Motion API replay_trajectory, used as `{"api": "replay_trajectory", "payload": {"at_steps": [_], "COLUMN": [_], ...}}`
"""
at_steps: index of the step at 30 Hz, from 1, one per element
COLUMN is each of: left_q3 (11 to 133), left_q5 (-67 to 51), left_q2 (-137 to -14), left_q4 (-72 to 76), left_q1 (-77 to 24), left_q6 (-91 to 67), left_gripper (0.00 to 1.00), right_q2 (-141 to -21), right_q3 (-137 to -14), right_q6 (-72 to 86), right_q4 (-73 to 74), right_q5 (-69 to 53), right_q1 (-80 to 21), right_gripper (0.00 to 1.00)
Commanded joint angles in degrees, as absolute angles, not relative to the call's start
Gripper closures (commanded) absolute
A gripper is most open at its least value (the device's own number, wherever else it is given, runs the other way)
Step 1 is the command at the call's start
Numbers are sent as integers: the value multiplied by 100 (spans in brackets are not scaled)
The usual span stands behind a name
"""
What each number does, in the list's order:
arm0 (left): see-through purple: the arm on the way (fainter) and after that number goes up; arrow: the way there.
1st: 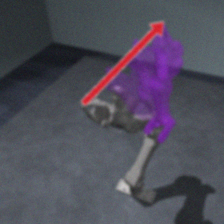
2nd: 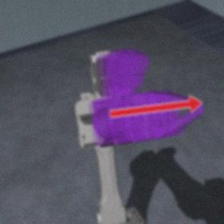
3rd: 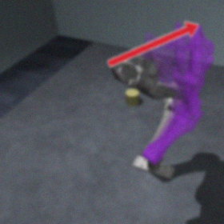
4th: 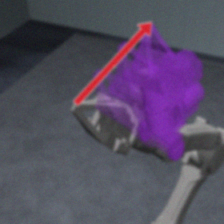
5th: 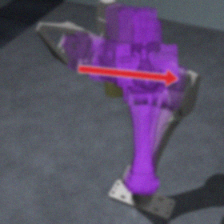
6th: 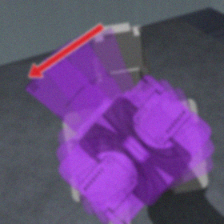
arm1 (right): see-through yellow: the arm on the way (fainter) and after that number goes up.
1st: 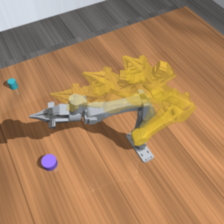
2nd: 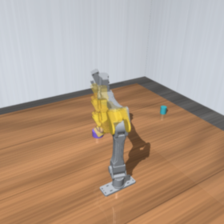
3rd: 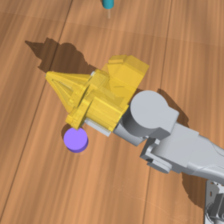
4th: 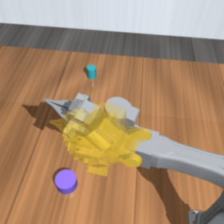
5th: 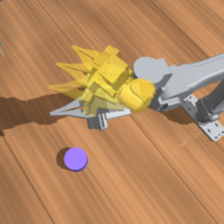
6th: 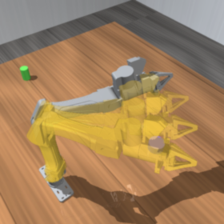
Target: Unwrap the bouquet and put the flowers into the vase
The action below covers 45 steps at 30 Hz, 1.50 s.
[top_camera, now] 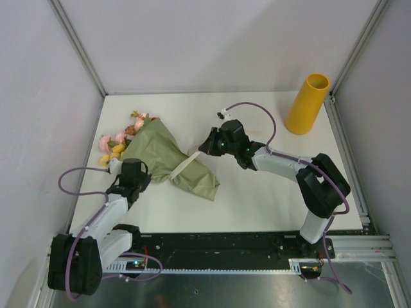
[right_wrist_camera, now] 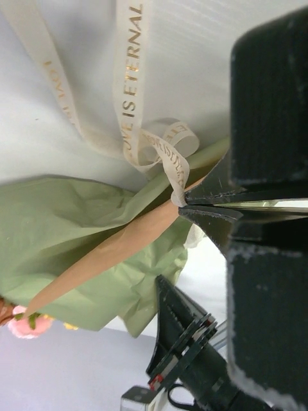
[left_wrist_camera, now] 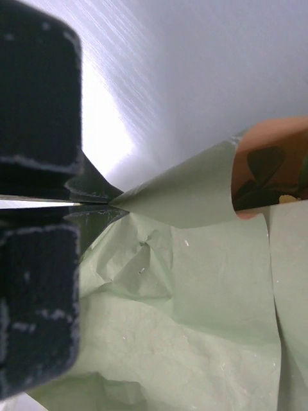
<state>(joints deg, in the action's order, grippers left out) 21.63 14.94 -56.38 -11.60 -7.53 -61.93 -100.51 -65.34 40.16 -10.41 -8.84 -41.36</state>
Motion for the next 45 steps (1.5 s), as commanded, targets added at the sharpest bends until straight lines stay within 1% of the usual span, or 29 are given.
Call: {"api": "replay_trajectory", "payload": {"at_steps": [1, 5, 14, 22, 31, 41, 45], "left_q3": [2061, 1982, 2115, 2109, 2105, 2183, 2109], "left_q5": [1940, 2049, 1999, 2030, 2005, 1950, 1957], "left_q2": [-5232, -5158, -5517, -5492, -5462, -4997, -4939], "left_q4": [-1449, -1546, -1564, -1564, -1562, -1567, -1570], "left_q1": [-662, -653, -637, -593, -564, -561, -563], "left_q6": [-6309, -6296, -6210, -6213, -6269, -6366, -6466], "left_gripper": [100, 100, 100, 100, 100, 100, 100], "right_q2": [-9588, -9392, -8928, -8435, -8136, -7452, -7192], "right_q3": [-6456, -6427, -6409, -6217, -6203, -6133, -6126], "right_q6": [3679, 3497, 3287, 3183, 3050, 2867, 2781], "right_q4": [-451, -134, 465, 630, 918, 1344, 1355], "right_q5": [-551, -452, -226, -95, -1, 551, 451], "right_q1": [-4255, -4212, -4124, -3764, -3410, -2974, -2629], "right_gripper": [100, 100, 100, 100, 100, 100, 100]}}
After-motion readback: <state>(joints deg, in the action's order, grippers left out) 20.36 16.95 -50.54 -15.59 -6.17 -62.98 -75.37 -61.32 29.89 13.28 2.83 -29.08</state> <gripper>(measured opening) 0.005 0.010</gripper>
